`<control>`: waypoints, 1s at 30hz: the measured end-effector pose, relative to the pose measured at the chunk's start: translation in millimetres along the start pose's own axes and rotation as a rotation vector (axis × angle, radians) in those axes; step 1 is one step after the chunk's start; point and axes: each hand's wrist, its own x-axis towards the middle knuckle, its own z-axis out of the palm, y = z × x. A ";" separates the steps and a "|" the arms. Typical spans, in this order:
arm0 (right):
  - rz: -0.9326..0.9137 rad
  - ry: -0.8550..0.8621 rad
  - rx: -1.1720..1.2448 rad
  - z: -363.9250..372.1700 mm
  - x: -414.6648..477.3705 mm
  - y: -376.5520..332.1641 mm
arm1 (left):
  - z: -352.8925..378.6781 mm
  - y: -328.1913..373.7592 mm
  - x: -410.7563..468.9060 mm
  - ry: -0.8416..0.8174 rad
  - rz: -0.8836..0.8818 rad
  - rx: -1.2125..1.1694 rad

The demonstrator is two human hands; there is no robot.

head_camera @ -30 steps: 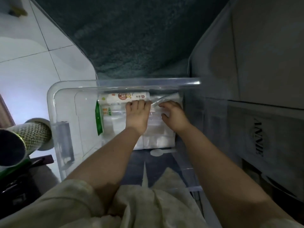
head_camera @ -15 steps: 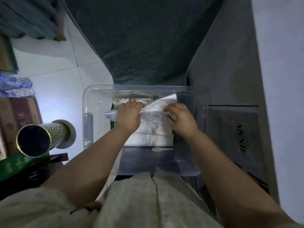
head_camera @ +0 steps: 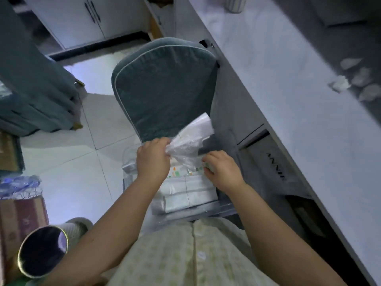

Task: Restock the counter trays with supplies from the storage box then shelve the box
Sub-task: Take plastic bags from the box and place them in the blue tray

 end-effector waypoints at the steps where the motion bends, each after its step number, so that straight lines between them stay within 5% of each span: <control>1: 0.042 0.024 -0.017 2.0 -12.7 -8.1 | -4.6 -0.8 -5.8 0.004 0.050 -0.013; 10: 0.472 0.220 -0.029 8.7 -140.2 -73.9 | -18.6 5.0 -47.3 -0.102 0.326 0.040; 23: 0.903 0.491 -0.262 -24.8 -384.0 -102.0 | 7.8 185.3 -214.2 -0.234 0.992 -0.034; 30: 1.041 0.319 -0.359 -29.5 -568.7 -100.8 | 40.4 282.0 -383.3 -0.315 1.200 -0.110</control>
